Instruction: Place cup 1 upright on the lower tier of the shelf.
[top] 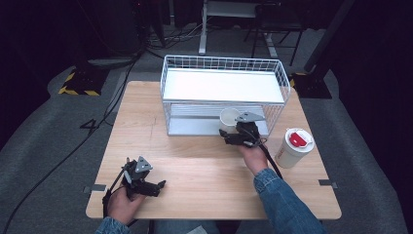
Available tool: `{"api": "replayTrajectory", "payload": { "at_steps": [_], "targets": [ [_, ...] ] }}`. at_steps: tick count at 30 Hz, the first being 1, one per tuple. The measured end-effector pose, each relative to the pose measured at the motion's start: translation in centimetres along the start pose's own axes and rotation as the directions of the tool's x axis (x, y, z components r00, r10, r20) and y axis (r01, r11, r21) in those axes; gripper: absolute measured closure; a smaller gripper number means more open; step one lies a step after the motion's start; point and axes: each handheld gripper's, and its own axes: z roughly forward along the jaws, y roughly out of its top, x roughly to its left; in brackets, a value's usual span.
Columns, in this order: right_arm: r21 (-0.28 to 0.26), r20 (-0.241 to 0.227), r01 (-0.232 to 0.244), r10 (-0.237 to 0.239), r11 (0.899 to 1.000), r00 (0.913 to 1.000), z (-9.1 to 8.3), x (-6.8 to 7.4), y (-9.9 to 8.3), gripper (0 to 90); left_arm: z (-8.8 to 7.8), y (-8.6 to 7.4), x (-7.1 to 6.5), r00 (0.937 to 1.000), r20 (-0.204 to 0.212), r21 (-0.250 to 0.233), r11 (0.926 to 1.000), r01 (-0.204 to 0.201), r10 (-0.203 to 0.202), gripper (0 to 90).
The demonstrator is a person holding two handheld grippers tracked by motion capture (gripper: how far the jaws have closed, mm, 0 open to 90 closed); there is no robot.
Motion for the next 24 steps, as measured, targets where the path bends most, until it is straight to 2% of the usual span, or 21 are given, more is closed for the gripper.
{"api": "replayTrajectory", "payload": {
  "at_steps": [8, 14, 24],
  "targets": [
    [0.004, 0.019, -0.006, 0.006, 1.000, 0.9998, 1.4, -0.5, 0.2, 23.2, 0.0, 0.0, 0.0, 1.0000, 0.000, 0.000, 1.0000, -0.001, 0.001, 0.3],
    [-0.002, 0.027, -0.030, 0.030, 1.000, 0.9992, 2.4, -1.2, 0.2, 23.2, 0.0, 0.0, 0.0, 1.0000, 0.000, 0.000, 1.0000, -0.001, 0.001, 0.3],
    [0.006, 0.057, -0.018, 0.018, 1.000, 0.9982, 3.8, -1.6, 0.3, 23.2, 0.0, 0.0, 0.0, 1.0000, -0.002, 0.000, 1.0000, -0.002, 0.002, 0.3]
  ]
}}
